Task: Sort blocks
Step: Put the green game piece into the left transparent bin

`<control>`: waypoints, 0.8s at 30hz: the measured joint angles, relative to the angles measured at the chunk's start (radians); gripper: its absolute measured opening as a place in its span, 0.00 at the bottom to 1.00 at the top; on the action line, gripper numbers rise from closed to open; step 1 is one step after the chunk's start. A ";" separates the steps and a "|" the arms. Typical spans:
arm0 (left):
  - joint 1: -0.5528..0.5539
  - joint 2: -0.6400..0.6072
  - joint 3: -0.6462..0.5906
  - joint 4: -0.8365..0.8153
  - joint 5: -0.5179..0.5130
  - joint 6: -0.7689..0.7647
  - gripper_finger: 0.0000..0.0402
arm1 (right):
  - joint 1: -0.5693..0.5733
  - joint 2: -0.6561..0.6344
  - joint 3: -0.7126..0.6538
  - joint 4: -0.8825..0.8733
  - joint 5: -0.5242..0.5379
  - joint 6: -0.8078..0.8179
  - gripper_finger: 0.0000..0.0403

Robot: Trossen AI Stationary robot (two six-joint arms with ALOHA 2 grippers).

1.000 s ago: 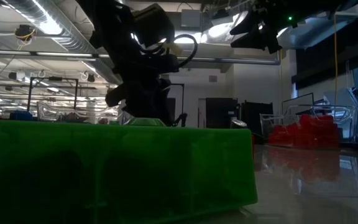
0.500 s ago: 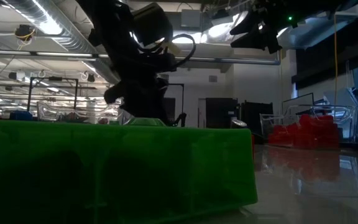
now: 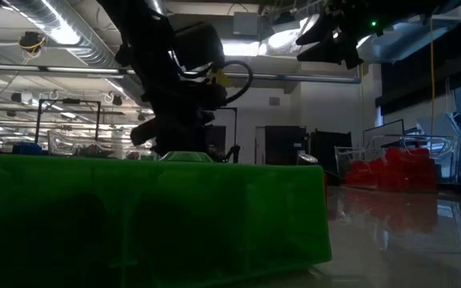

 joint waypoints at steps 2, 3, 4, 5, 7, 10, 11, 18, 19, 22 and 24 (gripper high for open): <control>0.004 0.010 0.000 0.001 -0.001 -0.018 0.61 | 0.000 0.000 0.000 0.001 0.000 0.000 0.77; 0.005 0.014 0.001 0.007 -0.001 -0.032 0.61 | 0.000 0.000 0.000 0.000 0.000 0.000 0.77; 0.008 0.015 0.001 0.010 -0.001 -0.044 0.61 | 0.000 0.000 0.000 0.001 0.000 0.000 0.77; 0.009 0.015 0.001 0.013 0.000 -0.062 0.61 | 0.000 0.000 0.000 0.000 0.000 0.000 0.77; 0.009 0.017 0.000 0.026 -0.002 -0.094 0.61 | 0.000 0.000 0.000 0.001 0.000 0.000 0.77; 0.009 0.017 -0.001 0.031 -0.002 -0.101 0.61 | 0.000 0.000 0.000 0.001 0.000 0.000 0.77; 0.009 0.017 -0.001 0.030 0.004 -0.101 0.60 | 0.000 0.000 0.000 0.001 0.000 0.000 0.77; 0.010 0.019 -0.002 0.025 0.033 -0.166 0.47 | 0.000 0.000 0.000 0.001 0.000 0.000 0.77; 0.010 0.019 -0.002 0.023 0.034 -0.170 0.44 | 0.000 0.000 0.000 0.001 0.000 0.000 0.77; 0.011 0.019 -0.002 0.018 0.035 -0.176 0.34 | 0.000 0.000 0.000 0.001 0.000 0.000 0.77; 0.013 0.019 -0.002 0.015 0.034 -0.178 0.28 | 0.000 0.000 0.000 0.001 0.000 0.000 0.77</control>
